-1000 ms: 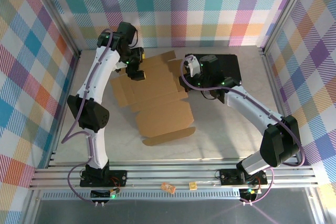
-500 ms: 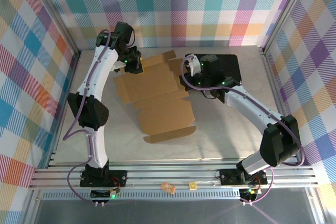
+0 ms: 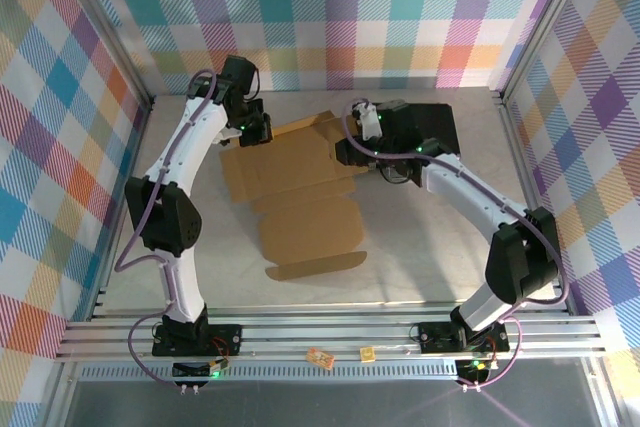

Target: Fold the paper box

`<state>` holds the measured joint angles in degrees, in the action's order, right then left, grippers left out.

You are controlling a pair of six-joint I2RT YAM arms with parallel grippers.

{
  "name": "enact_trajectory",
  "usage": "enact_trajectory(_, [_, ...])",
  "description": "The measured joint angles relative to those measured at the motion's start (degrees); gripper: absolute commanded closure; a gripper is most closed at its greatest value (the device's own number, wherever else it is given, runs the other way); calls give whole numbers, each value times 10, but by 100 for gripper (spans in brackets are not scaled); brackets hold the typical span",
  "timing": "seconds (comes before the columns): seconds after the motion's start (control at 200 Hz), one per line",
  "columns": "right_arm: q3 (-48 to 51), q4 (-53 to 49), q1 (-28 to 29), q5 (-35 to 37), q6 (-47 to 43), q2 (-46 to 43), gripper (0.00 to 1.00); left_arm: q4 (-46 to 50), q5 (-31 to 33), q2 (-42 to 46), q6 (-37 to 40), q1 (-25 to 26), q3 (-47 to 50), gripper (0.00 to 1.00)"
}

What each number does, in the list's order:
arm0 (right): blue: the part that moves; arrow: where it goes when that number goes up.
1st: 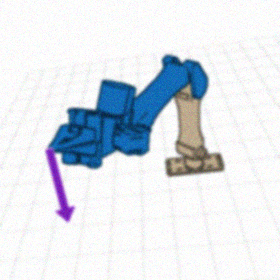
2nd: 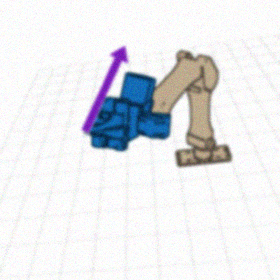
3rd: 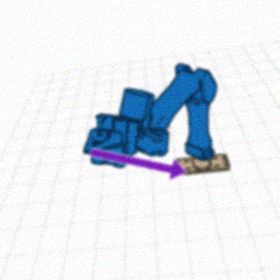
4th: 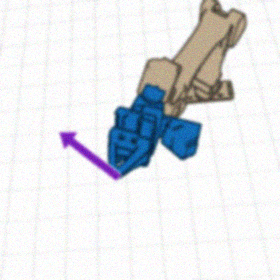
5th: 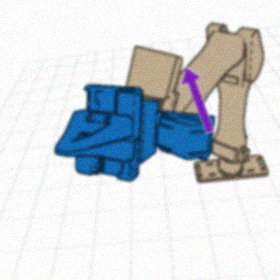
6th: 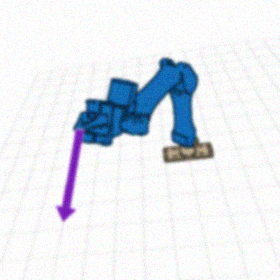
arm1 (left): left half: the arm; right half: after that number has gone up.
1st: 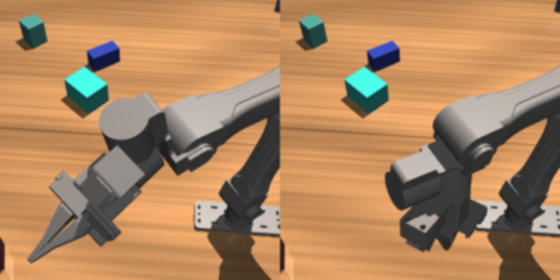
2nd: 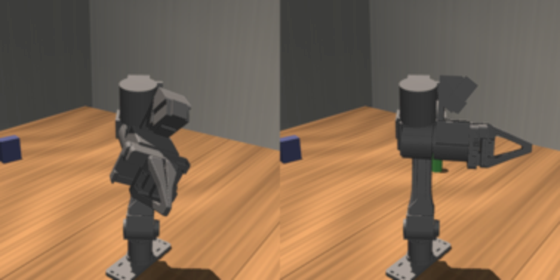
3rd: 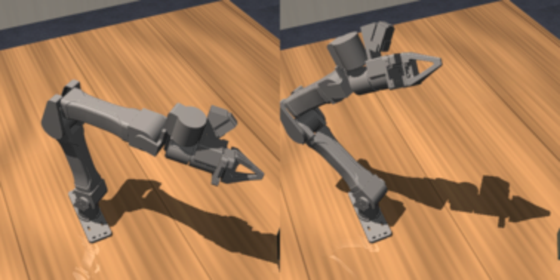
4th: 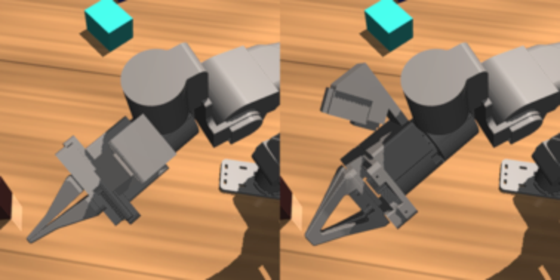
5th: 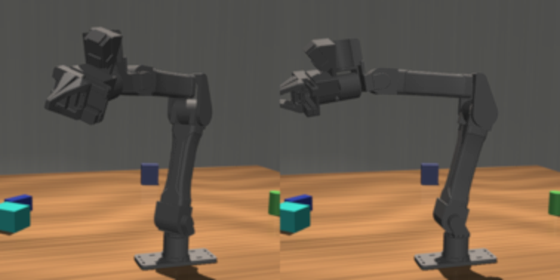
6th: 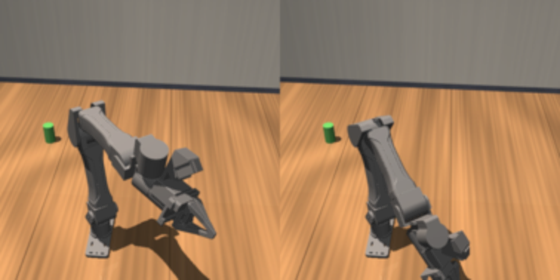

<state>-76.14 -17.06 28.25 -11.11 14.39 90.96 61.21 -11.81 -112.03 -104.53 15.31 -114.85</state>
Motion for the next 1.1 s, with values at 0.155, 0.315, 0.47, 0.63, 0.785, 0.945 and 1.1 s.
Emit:
enact_trajectory(0.155, [-43,-71,-12,7,188,-23,38,-87,76,70,-2,26,106,100])
enact_trajectory(0.315, [-15,-70,17,28,419,-97,38,-195,144,123,-9,62,205,100])
enact_trajectory(0.47, [-33,-34,49,23,582,-83,40,-278,180,127,-7,80,251,100])
enact_trajectory(0.63, [-69,-19,71,28,668,-7,45,-344,200,132,-5,83,290,100])
enact_trajectory(0.785, [-95,-14,82,32,709,50,51,-376,205,138,1,83,308,100])
enact_trajectory(0.945, [-150,-14,85,37,718,104,54,-404,205,148,8,84,315,100])
enact_trajectory(1.1, [-180,-7,86,47,718,128,56,-421,204,156,8,90,326,100])
